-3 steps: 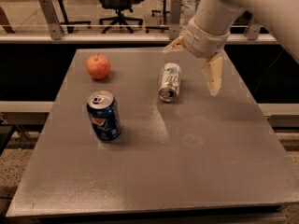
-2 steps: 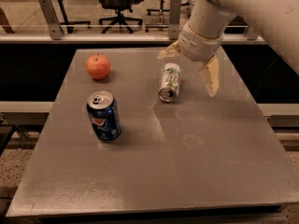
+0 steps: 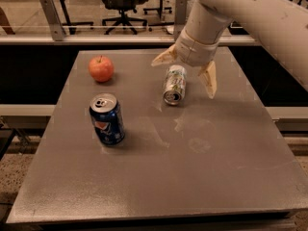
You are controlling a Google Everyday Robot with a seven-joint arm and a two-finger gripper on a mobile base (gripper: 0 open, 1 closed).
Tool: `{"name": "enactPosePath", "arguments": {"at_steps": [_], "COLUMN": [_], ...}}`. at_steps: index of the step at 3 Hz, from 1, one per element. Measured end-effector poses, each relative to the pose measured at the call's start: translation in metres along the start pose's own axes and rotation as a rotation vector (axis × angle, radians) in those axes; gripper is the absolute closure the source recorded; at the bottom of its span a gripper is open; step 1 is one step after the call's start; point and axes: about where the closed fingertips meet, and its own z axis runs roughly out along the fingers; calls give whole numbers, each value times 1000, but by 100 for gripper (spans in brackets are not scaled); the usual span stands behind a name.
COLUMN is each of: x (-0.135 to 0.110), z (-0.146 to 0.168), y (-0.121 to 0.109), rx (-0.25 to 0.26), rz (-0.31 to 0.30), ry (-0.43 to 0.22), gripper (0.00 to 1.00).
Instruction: Place 7up can upright
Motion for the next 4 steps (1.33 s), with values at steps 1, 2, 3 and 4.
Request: {"name": "enactPosePath", "arguments": {"at_steps": [1, 2, 3, 4], "x": [-5, -11, -14, -16], "z": [11, 23, 28, 29], "y": [-4, -3, -2, -2], "rx": [-38, -95, -127, -134], "rz": [-84, -155, -177, -177], "ry": [-5, -13, -13, -7], "gripper": [0, 2, 25, 48]}}
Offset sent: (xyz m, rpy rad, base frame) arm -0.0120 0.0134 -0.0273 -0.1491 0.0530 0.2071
